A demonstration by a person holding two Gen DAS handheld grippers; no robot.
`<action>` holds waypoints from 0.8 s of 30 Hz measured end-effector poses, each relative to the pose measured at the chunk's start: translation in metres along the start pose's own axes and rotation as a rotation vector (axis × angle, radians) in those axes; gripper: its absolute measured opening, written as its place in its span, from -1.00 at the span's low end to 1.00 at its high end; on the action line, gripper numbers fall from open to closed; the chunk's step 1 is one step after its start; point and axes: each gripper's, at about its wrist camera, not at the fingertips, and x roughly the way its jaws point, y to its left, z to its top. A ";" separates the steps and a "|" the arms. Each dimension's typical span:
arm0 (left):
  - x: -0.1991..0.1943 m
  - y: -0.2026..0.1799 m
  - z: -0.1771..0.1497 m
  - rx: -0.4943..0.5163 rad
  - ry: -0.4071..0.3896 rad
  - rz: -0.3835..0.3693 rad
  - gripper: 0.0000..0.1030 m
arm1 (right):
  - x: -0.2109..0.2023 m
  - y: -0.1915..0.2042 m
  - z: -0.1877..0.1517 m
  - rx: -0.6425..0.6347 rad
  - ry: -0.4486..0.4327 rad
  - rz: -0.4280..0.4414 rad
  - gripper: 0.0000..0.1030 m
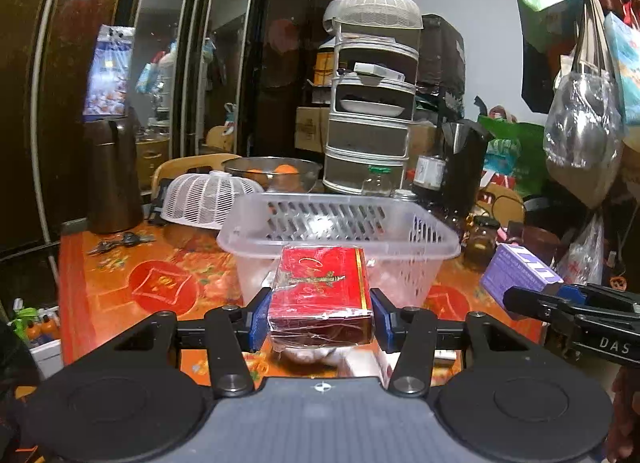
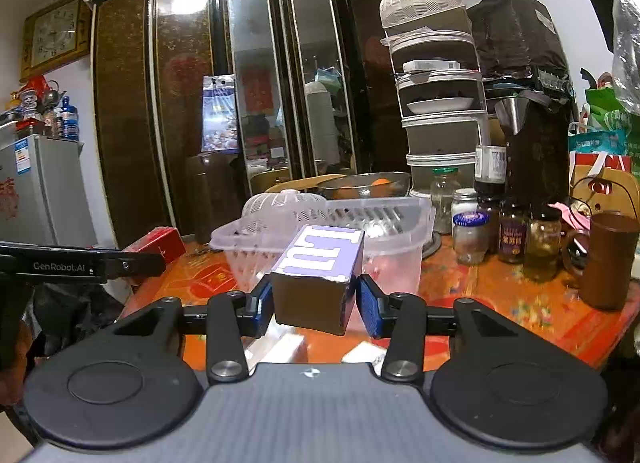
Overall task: Organize objects
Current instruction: 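Lift and carry both boxes over the clear plastic basket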
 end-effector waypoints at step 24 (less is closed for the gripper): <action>0.101 0.005 0.080 0.008 0.050 -0.021 0.05 | 0.109 -0.003 0.073 -0.081 0.079 -0.062 -0.08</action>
